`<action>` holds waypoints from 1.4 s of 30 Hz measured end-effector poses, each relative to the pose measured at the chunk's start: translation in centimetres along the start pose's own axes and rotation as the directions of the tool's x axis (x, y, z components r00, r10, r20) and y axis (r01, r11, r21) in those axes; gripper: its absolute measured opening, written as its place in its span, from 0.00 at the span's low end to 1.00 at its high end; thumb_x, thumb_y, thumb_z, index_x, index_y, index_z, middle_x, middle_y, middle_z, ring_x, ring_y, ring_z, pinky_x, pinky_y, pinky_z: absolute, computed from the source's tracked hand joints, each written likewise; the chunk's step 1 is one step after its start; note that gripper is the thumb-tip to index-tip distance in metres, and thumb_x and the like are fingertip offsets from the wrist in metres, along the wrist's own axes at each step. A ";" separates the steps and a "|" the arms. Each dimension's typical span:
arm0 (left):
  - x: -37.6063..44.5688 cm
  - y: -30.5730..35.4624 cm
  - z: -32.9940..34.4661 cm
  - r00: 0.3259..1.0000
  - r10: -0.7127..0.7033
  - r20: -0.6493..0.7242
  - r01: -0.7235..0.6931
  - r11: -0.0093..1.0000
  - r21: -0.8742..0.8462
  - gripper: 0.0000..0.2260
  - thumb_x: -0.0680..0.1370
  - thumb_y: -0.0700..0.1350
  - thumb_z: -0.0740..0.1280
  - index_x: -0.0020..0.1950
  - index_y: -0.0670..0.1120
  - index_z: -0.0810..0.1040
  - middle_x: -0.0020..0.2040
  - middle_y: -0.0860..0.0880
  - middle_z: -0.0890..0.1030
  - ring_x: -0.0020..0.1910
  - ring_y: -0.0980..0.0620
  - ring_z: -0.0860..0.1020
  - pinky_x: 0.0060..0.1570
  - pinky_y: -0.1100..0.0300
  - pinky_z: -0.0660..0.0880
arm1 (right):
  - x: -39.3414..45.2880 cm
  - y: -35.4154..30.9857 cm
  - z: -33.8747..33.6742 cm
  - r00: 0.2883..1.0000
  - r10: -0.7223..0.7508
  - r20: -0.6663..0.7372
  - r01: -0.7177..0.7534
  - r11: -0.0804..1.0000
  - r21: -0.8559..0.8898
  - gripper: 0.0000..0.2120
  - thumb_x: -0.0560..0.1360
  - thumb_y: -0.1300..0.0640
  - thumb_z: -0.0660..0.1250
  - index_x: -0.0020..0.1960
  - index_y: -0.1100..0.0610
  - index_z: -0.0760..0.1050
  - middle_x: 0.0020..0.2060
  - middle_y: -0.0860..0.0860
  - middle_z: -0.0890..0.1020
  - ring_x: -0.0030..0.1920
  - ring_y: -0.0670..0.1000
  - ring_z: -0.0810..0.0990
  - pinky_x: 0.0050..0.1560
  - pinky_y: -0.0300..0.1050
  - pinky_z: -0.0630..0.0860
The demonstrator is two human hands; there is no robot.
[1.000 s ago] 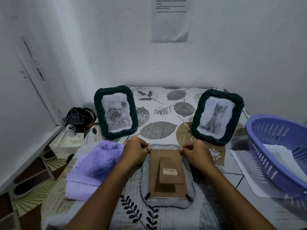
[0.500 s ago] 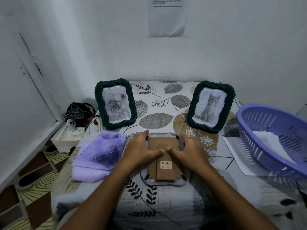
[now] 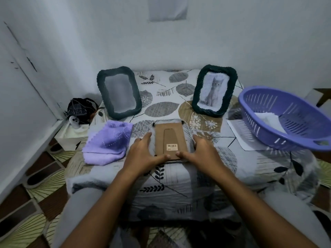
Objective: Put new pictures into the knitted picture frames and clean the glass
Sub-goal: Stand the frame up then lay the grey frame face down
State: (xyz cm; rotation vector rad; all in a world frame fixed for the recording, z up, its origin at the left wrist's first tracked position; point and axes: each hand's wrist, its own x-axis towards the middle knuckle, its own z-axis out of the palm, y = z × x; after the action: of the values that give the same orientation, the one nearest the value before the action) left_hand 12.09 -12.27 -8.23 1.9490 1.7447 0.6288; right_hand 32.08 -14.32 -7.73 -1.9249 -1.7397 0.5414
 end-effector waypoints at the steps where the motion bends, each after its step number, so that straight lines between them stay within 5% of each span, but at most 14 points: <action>1: -0.3 -0.2 -0.1 1.000 0.001 -0.016 -0.001 1.000 -0.021 0.49 0.59 0.71 0.72 0.73 0.49 0.64 0.62 0.47 0.77 0.58 0.48 0.76 0.55 0.50 0.76 | -0.4 0.2 -0.1 1.000 0.012 0.019 -0.013 0.999 0.030 0.29 0.61 0.31 0.70 0.48 0.53 0.73 0.42 0.50 0.78 0.41 0.52 0.77 0.39 0.52 0.78; 4: -1.0 0.0 -0.8 0.996 -0.063 -0.065 0.056 0.993 -0.104 0.34 0.69 0.58 0.74 0.70 0.45 0.70 0.50 0.47 0.80 0.49 0.48 0.78 0.48 0.57 0.75 | -0.8 0.8 -1.0 0.998 0.036 0.043 -0.043 0.986 0.161 0.24 0.65 0.38 0.73 0.45 0.58 0.76 0.36 0.52 0.79 0.36 0.52 0.77 0.34 0.47 0.73; 6: -0.9 0.1 -1.4 0.989 -0.143 -0.020 0.139 0.981 -0.133 0.27 0.72 0.53 0.72 0.67 0.43 0.72 0.49 0.42 0.83 0.46 0.45 0.81 0.47 0.54 0.78 | -0.8 0.7 -1.8 0.995 0.057 0.078 -0.076 0.960 0.271 0.23 0.70 0.48 0.74 0.58 0.62 0.76 0.41 0.56 0.82 0.37 0.52 0.79 0.32 0.43 0.72; 8: -0.8 0.2 -1.8 0.966 -0.222 0.128 0.250 0.928 -0.276 0.20 0.75 0.46 0.71 0.62 0.41 0.71 0.39 0.40 0.83 0.31 0.46 0.81 0.31 0.56 0.78 | -0.6 0.8 -2.6 0.982 0.094 0.162 -0.151 0.911 0.384 0.29 0.73 0.56 0.72 0.69 0.63 0.67 0.47 0.59 0.81 0.33 0.49 0.80 0.27 0.38 0.72; 10: -0.8 0.4 -2.5 0.936 -0.246 0.252 0.330 0.863 -0.382 0.17 0.76 0.39 0.69 0.62 0.38 0.67 0.32 0.39 0.79 0.21 0.47 0.76 0.19 0.61 0.72 | -0.2 0.9 -3.2 0.959 0.107 0.261 -0.222 0.857 0.466 0.29 0.73 0.63 0.71 0.70 0.66 0.64 0.43 0.61 0.82 0.28 0.49 0.80 0.23 0.38 0.72; 21: 0.1 0.1 -2.5 0.895 -0.222 0.386 0.412 0.743 -0.527 0.20 0.74 0.33 0.71 0.58 0.39 0.64 0.31 0.35 0.79 0.25 0.43 0.79 0.21 0.58 0.75 | 0.6 0.1 -2.6 0.935 0.154 0.319 -0.309 0.795 0.523 0.13 0.69 0.68 0.74 0.47 0.66 0.71 0.39 0.67 0.83 0.28 0.56 0.80 0.22 0.41 0.73; 42: 1.2 -0.6 -3.1 0.832 -0.222 0.508 0.500 0.697 -0.515 0.14 0.76 0.32 0.67 0.56 0.42 0.65 0.34 0.35 0.81 0.29 0.43 0.82 0.24 0.57 0.78 | 1.7 0.6 -2.8 0.880 0.245 0.408 -0.448 0.713 0.539 0.08 0.72 0.72 0.68 0.47 0.63 0.72 0.30 0.62 0.81 0.29 0.57 0.82 0.24 0.43 0.78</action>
State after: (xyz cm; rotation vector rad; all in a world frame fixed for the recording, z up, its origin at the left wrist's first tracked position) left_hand 9.88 -10.96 -6.05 1.1045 1.3522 0.5143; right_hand 34.39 -12.93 -5.80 -1.7205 -1.1062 1.4351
